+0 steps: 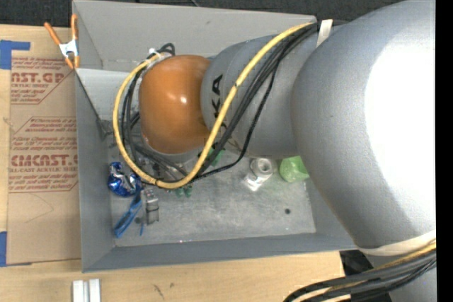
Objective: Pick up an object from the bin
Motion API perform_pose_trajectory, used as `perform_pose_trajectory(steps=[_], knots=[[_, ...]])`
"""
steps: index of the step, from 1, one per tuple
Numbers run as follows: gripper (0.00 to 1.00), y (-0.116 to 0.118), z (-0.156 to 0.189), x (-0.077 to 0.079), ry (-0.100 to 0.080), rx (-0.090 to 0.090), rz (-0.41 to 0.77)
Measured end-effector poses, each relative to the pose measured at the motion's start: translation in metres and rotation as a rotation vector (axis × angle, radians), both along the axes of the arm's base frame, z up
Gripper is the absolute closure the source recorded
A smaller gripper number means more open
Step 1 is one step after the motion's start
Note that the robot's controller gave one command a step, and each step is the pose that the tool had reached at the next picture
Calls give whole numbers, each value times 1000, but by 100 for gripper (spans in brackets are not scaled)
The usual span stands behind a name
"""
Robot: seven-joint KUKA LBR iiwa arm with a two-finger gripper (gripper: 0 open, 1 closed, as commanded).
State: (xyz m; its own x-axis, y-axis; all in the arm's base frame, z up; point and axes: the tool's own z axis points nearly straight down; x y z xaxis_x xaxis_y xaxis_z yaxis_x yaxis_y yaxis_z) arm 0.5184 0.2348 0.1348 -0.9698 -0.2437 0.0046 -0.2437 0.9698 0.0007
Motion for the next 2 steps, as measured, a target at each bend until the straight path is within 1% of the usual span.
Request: perform_pose_trajectory(steps=[1, 2], knots=[[0, 11, -67, -24, -3, 0, 396], [100, 12, -65, -24, -3, 3, 394]])
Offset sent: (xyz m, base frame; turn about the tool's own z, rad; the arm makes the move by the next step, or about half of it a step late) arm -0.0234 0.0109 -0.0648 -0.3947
